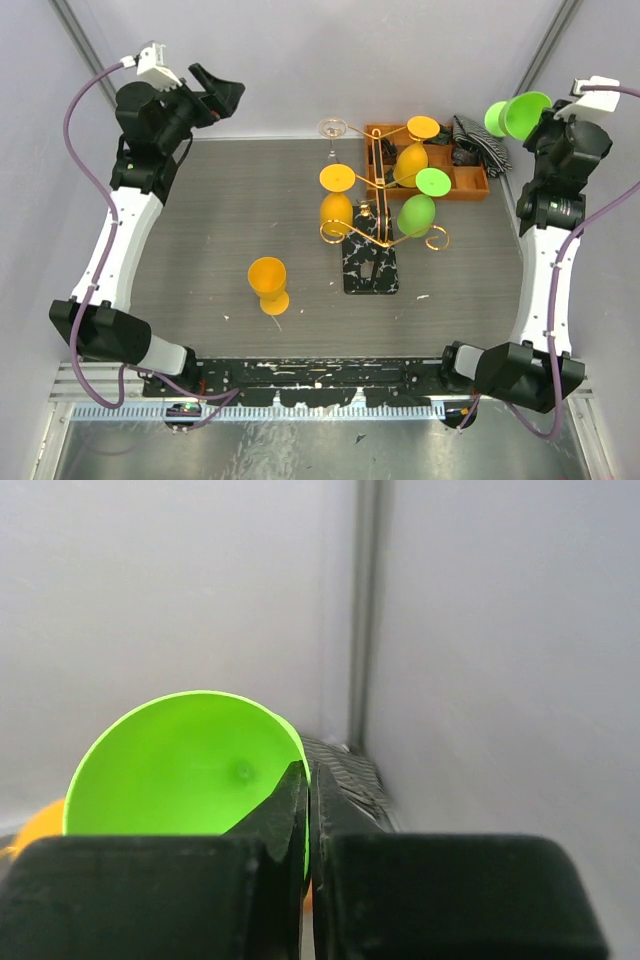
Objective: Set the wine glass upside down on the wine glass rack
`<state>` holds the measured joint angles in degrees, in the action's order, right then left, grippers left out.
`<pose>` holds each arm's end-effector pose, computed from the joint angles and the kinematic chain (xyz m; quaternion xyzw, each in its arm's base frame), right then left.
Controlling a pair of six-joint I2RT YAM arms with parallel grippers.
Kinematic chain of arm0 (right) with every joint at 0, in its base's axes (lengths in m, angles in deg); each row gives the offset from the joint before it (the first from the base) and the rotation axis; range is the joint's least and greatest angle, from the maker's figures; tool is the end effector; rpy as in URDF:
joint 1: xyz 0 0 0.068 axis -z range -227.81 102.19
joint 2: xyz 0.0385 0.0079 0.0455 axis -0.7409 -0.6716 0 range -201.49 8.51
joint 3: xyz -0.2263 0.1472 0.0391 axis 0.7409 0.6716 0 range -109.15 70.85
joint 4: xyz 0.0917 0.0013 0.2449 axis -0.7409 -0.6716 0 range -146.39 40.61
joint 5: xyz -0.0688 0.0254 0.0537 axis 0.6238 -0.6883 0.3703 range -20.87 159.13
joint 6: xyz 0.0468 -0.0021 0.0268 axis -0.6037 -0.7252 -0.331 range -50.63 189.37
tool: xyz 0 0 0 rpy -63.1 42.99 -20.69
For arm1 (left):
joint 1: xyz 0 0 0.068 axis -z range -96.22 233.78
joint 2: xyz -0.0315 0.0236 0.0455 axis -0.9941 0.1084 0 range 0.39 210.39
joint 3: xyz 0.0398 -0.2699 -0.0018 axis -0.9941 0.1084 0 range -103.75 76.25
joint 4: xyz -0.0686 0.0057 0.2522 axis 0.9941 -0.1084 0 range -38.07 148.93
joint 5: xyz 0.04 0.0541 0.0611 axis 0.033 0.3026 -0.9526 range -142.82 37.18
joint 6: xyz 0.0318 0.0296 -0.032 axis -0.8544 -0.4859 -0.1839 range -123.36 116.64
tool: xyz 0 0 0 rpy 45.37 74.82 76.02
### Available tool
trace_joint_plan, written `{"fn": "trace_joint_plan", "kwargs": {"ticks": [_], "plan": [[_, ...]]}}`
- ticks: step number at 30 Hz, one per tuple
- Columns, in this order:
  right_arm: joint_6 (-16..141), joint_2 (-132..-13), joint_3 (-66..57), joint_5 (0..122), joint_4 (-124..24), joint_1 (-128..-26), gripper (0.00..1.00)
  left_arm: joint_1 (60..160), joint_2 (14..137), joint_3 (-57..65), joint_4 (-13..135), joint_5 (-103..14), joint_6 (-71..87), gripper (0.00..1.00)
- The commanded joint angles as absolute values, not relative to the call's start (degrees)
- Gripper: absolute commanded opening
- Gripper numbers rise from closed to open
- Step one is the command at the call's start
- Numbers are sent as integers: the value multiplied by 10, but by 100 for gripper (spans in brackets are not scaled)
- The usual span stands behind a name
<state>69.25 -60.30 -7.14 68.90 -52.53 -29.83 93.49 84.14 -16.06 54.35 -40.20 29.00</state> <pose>0.2530 -0.0820 0.4694 0.1037 0.6608 -0.1141 0.7346 0.3270 -0.0639 0.4793 -0.0543 0.6805 -0.3308 0.6515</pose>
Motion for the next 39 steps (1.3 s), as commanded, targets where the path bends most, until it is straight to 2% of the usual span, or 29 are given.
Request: {"fn": "trace_joint_plan", "kwargs": {"ticks": [1, 9, 12, 24, 31, 39], "plan": [[720, -577, -74, 634, -375, -362, 1, 935, 837, -136, 576, -415, 462, 98], [754, -566, -28, 606, -222, -531, 1, 935, 801, 37, 800, -477, 839, 98], [781, -576, -25, 601, -201, -604, 1, 936, 804, 78, 872, -485, 917, 95], [909, -691, -36, 663, -117, -808, 1, 959, 739, 160, 883, -479, 990, 95], [924, -748, -61, 666, -77, -841, 1, 974, 646, 260, 837, -525, 988, 94], [933, -782, -77, 648, -48, -879, 1, 975, 608, 292, 815, -530, 982, 94]]}}
